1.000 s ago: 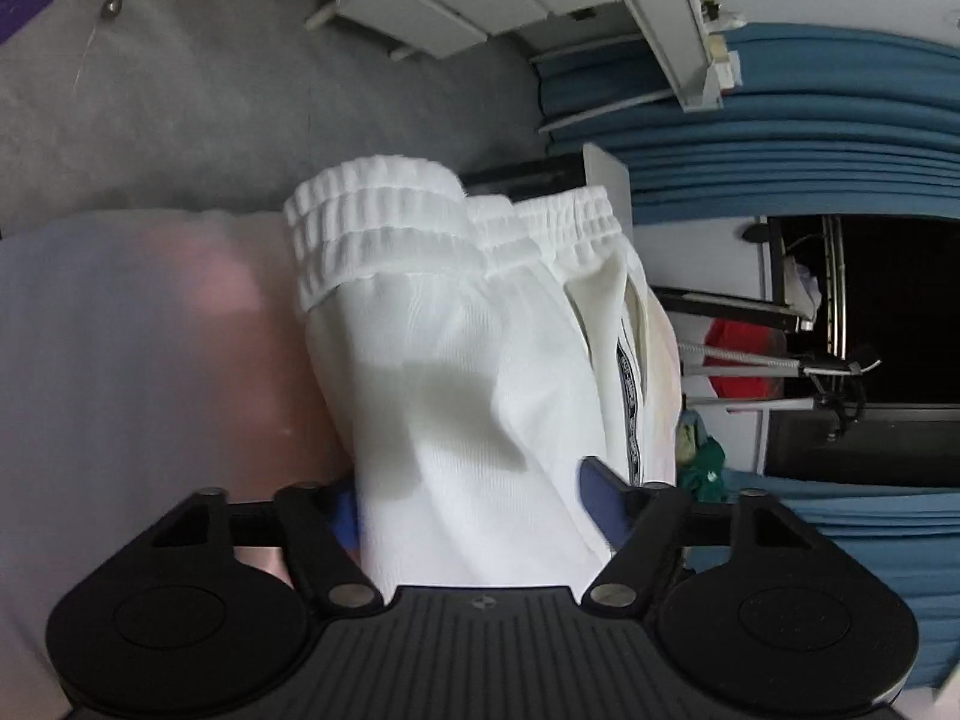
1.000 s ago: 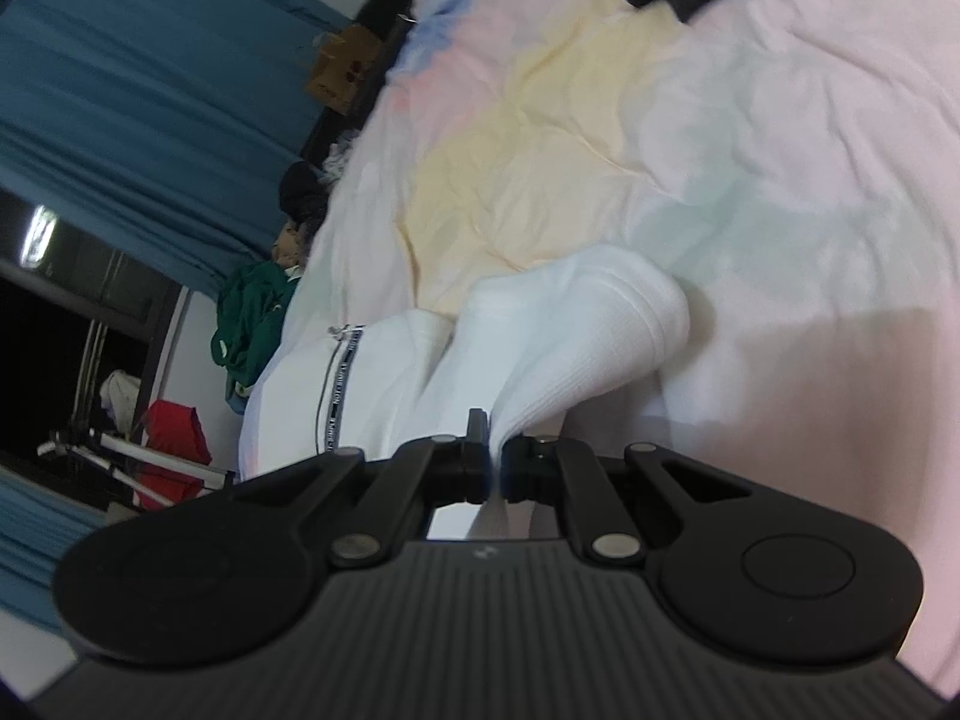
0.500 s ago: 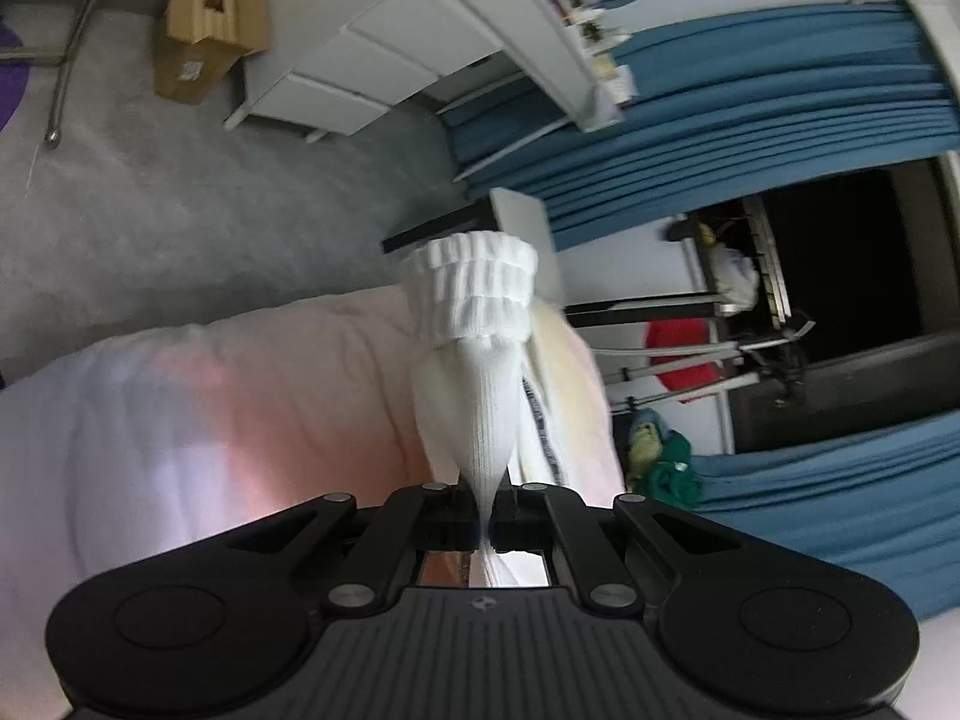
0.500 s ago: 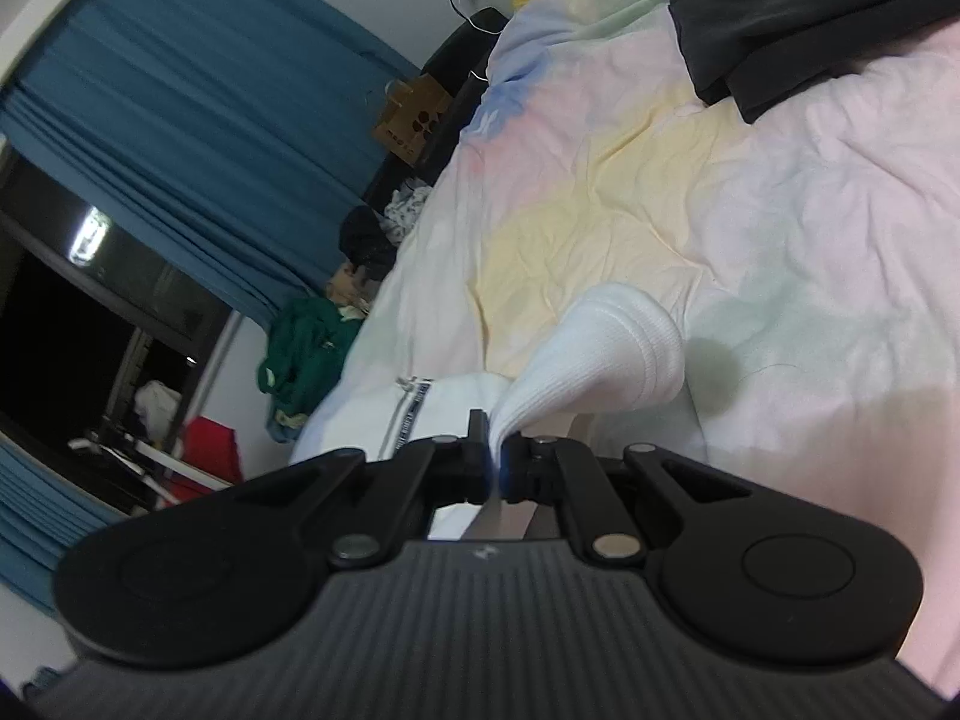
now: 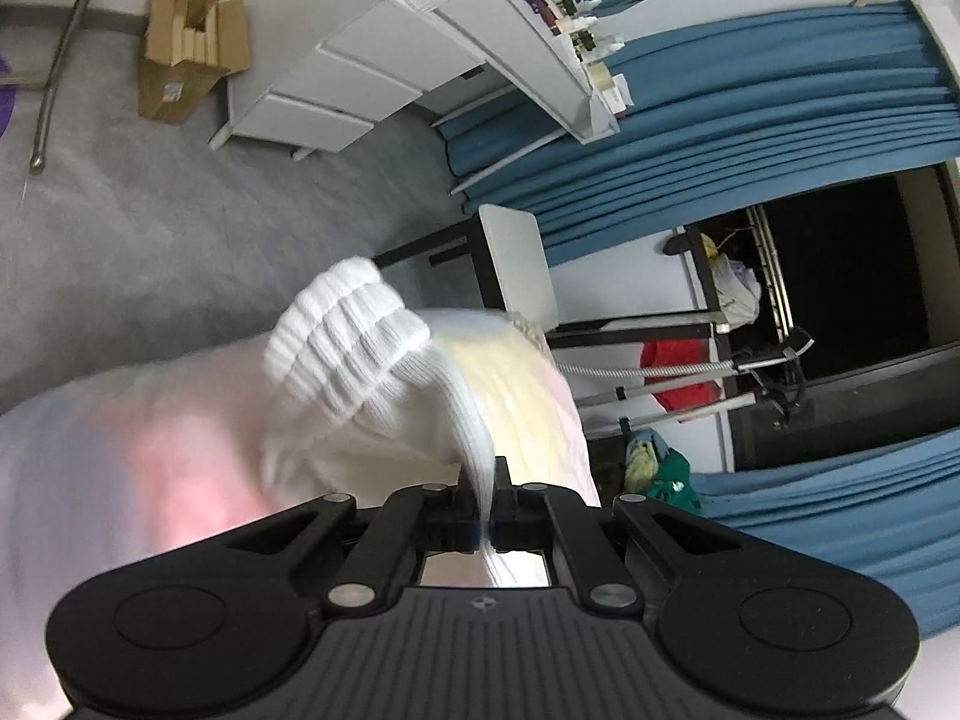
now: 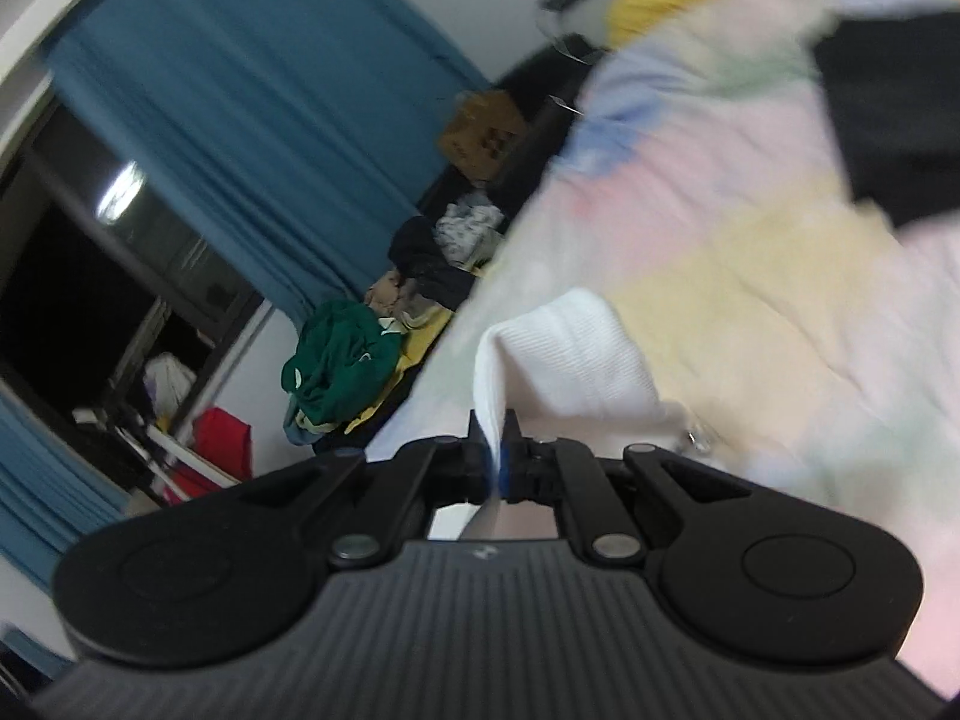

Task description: Fold clothes

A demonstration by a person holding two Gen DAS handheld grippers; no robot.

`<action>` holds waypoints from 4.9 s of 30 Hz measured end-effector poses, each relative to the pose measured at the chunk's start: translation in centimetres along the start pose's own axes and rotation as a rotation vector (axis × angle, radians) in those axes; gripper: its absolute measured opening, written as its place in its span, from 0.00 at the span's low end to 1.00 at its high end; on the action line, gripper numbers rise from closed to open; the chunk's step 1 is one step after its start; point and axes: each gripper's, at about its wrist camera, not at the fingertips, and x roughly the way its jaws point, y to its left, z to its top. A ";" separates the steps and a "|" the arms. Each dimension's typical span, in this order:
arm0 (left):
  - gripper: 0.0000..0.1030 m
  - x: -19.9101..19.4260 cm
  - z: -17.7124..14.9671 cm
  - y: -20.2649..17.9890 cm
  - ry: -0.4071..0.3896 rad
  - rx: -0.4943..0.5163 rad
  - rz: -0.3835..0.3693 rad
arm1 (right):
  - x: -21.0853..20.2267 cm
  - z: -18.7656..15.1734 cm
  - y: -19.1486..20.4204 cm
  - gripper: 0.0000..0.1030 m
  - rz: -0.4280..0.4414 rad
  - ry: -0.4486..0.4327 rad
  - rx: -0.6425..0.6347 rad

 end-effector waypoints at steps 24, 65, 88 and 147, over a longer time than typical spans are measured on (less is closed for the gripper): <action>0.53 23.1 3.9 -6.3 -0.011 0.208 0.187 | 27.9 -8.1 8.7 0.32 -0.058 0.208 -0.258; 0.16 16.2 -5.3 5.1 -0.017 -0.098 -0.098 | 18.8 -8.5 -8.8 0.12 0.144 0.222 0.272; 0.14 10.7 -4.0 5.6 0.052 0.072 -0.092 | 6.4 -6.4 -16.6 0.08 0.078 0.211 0.477; 0.72 20.9 -31.3 -9.6 0.010 1.314 0.232 | 10.1 -7.0 -10.5 0.12 0.123 0.185 0.049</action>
